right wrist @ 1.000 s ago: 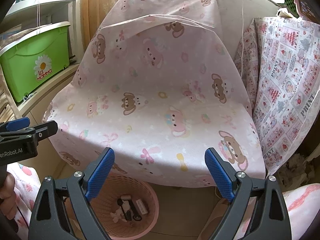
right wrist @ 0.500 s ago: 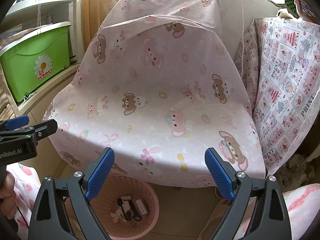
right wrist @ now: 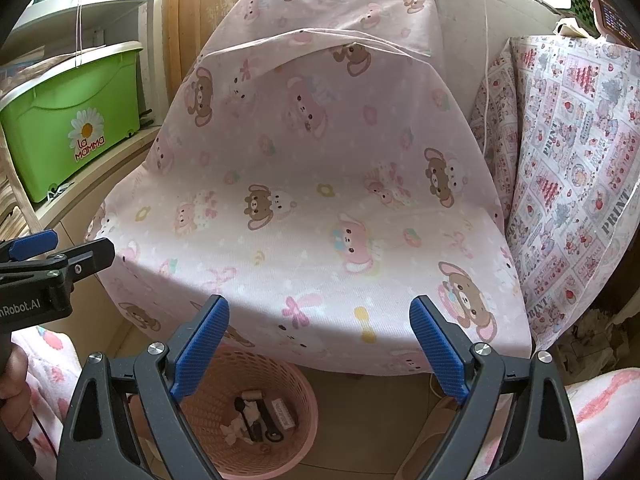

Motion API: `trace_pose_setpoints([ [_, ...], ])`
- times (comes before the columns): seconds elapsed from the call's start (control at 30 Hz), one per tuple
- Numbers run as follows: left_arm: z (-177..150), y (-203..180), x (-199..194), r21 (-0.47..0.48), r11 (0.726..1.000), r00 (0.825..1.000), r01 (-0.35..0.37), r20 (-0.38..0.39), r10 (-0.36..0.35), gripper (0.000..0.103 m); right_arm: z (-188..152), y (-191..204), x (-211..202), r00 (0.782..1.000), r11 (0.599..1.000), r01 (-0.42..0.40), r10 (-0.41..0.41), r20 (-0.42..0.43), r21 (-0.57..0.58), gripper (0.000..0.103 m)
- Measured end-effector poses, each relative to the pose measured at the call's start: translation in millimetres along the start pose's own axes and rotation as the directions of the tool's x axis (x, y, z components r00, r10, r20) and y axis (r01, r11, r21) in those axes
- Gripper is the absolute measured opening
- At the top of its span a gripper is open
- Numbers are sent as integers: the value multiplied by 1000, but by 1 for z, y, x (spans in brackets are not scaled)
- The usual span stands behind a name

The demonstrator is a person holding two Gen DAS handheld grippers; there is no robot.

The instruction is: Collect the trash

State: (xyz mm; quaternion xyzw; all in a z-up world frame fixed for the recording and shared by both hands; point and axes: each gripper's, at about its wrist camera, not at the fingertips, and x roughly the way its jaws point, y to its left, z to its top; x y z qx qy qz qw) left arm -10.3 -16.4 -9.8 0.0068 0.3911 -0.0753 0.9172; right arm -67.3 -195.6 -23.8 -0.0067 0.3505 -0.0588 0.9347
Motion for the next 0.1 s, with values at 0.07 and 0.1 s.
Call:
trace_pose_setpoints([
  [0.07, 0, 0, 2, -1, 1000, 1000, 0, -13, 0, 101, 1, 0, 2, 1000, 1000, 3, -3, -4, -1, 93],
  [0.1, -1, 1, 3, -1, 1000, 1000, 6, -21, -6, 101, 2, -1, 3, 1000, 1000, 3, -3, -6, 1, 93],
])
